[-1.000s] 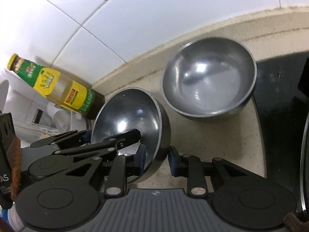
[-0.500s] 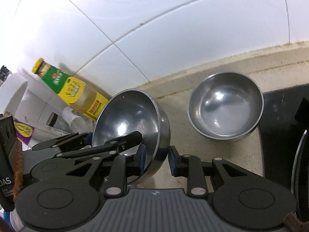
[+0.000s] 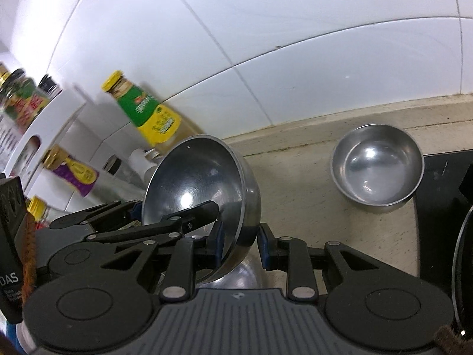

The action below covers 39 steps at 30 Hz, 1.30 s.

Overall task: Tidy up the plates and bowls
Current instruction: 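Carry the steel bowl with the right gripper over the larger steel bowl, then lower the steel bowl into the larger bowl and open the right gripper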

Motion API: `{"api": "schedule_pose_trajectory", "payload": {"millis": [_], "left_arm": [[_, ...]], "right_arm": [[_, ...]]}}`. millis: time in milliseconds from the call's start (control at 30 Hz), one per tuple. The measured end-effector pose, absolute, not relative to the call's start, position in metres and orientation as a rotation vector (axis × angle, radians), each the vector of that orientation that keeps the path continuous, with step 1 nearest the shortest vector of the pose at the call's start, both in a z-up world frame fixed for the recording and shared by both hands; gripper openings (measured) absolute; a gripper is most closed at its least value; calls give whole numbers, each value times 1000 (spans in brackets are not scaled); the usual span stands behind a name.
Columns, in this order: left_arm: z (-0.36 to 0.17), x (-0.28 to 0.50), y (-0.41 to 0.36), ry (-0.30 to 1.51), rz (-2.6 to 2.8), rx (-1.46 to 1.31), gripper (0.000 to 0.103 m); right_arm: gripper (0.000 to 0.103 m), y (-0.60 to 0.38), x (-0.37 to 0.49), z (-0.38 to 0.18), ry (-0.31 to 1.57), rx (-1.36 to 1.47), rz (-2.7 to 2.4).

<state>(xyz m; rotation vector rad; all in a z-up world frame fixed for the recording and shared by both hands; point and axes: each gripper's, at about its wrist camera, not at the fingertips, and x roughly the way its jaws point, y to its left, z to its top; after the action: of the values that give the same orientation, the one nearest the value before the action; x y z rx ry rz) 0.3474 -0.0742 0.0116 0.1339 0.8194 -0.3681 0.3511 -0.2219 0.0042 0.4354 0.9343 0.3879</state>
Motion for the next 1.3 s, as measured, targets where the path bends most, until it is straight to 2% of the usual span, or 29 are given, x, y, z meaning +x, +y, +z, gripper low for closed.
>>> {"api": "schedule_pose_trajectory", "payload": {"millis": [600,1300], "left_arm": [[-6,314,-40,882,-324,108,59],[-44,311,-32,995,-304,98,56]], "right_arm": [[23,-191,327,-12,1019,389,452],[23,-177,328,-48,1119,328,437]]}}
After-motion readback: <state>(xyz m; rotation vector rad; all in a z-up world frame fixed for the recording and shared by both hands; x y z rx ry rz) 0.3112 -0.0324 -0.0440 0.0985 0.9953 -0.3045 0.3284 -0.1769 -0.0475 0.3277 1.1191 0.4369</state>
